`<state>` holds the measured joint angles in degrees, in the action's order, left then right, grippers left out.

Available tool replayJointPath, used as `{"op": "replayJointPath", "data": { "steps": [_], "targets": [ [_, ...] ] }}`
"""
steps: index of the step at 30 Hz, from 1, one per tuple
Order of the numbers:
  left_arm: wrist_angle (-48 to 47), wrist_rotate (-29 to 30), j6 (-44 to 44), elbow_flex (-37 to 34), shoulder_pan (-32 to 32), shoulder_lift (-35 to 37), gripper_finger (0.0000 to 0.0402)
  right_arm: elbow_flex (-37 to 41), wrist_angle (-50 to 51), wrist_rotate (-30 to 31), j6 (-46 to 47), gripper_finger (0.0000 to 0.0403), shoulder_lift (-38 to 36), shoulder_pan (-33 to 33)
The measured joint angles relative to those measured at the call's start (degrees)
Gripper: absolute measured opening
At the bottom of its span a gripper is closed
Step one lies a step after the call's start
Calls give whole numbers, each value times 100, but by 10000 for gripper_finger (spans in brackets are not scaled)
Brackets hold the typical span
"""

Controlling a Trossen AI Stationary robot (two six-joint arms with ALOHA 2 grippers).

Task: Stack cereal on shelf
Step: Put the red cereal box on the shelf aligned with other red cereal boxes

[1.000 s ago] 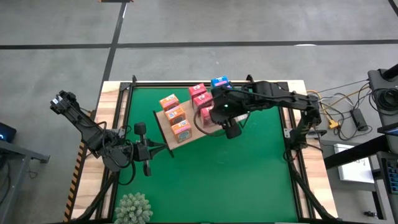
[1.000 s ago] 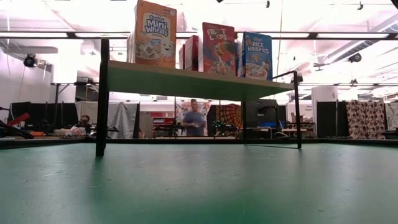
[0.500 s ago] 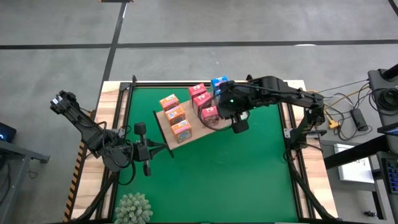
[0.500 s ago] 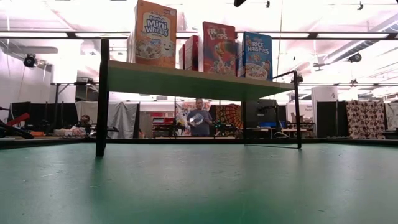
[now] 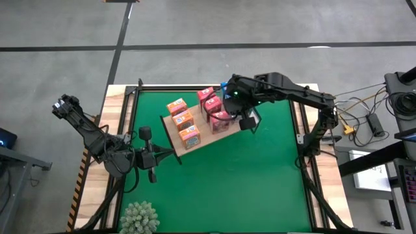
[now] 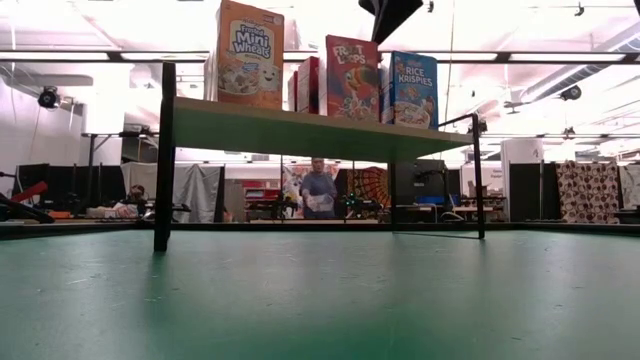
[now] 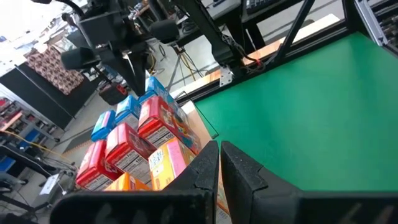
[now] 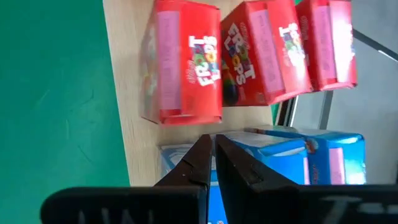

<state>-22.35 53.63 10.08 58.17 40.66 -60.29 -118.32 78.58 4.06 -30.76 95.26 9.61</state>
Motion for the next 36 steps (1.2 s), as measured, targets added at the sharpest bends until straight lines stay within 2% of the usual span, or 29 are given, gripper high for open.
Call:
{"op": "replayJointPath", "data": {
  "steps": [36],
  "targets": [
    [0, 4, 37, 9, -7, 28, 1, 434, -576, -3, -151, 12, 4, -7]
  ]
}}
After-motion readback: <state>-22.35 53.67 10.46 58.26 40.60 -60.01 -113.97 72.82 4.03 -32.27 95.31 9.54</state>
